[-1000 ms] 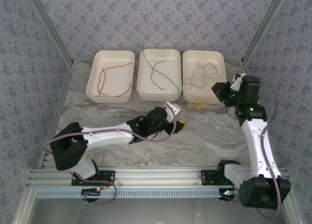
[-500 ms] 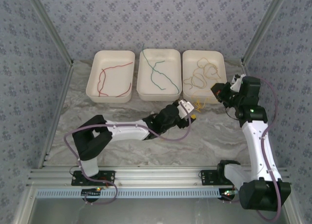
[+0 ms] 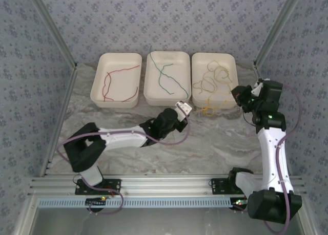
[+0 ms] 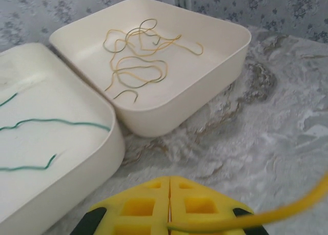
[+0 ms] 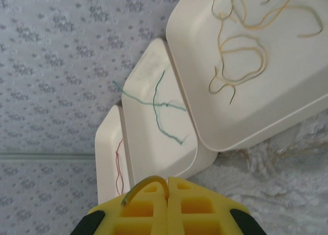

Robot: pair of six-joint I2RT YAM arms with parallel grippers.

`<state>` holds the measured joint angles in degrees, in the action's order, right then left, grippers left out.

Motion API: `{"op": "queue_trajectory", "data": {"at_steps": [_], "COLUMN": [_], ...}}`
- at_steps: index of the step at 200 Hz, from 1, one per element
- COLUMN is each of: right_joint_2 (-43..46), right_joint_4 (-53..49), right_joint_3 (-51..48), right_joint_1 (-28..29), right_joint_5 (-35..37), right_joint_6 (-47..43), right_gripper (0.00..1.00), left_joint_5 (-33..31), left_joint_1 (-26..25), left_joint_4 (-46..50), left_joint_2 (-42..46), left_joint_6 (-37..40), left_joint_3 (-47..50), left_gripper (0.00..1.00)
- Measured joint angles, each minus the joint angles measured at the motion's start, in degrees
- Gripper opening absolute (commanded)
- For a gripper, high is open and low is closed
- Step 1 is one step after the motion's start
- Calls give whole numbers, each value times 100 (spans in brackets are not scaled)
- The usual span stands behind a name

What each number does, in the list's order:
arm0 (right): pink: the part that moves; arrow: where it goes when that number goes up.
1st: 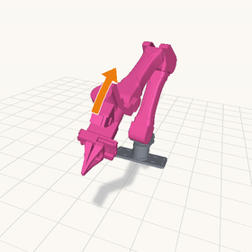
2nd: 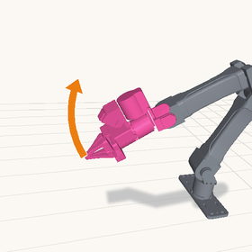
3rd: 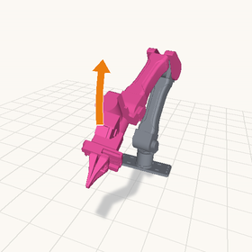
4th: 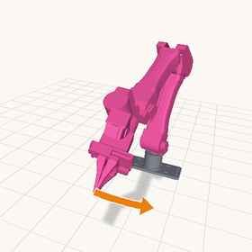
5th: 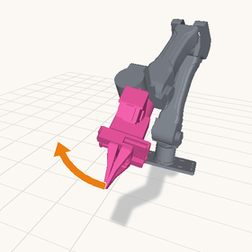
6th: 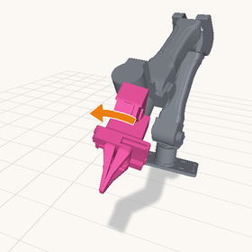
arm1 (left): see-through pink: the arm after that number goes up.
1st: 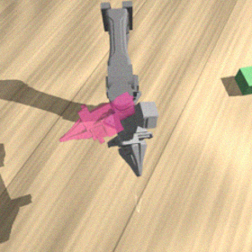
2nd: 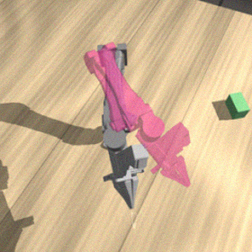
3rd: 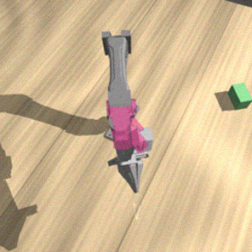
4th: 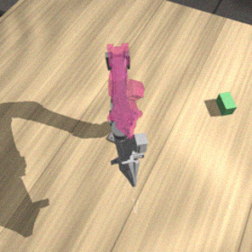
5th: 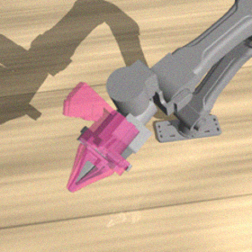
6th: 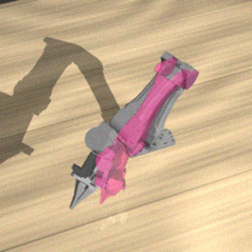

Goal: Untangle the cables

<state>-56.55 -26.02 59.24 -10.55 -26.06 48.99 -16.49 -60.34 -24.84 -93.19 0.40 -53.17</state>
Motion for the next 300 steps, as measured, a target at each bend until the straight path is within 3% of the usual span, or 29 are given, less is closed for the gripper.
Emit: {"op": "queue_trajectory", "data": {"at_steps": [57, 145, 164, 191, 219, 237, 270, 300], "right_joint_2": [-76, 70, -144, -337, -334, -369, -1091, -1272], "right_joint_4": [-162, -291, -46, 227, 258, 446, 752, 881], "right_joint_3": [44, -356, -522, -1032, -1458, -1530, -1491, -1738], "right_joint_1": [-227, -105, 496, 1419, 1202, 1102, 1335, 1753], "right_joint_5": [46, -1027, -444, 492, 868, 715, 791, 922], "right_joint_6": [-168, -297, -306, -319, -319, -323, -407, -354], "right_gripper": [0, 0, 0, 0, 0, 18, 38, 44], "left_joint_5": [-155, 1322, 1462, 1036, 822, 992, 1283, 1585], "left_joint_1": [584, 1834, 1919, 1665, 1829, 1871, 1991, 1930], "left_joint_4": [839, 2212, 2433, 2800, 3147, 3200, 3383, 3425], "left_joint_2": [1735, 3101, 3071, 2522, 2347, 2365, 2323, 2041], "left_joint_6": [20, -101, -197, -210, -382, -415, -415, -391], "left_joint_3": [426, 426, 398, 105, 70, 68, -254, -654], "left_gripper": [0, 0, 0, 0, 0, 0, 0, 0]}}
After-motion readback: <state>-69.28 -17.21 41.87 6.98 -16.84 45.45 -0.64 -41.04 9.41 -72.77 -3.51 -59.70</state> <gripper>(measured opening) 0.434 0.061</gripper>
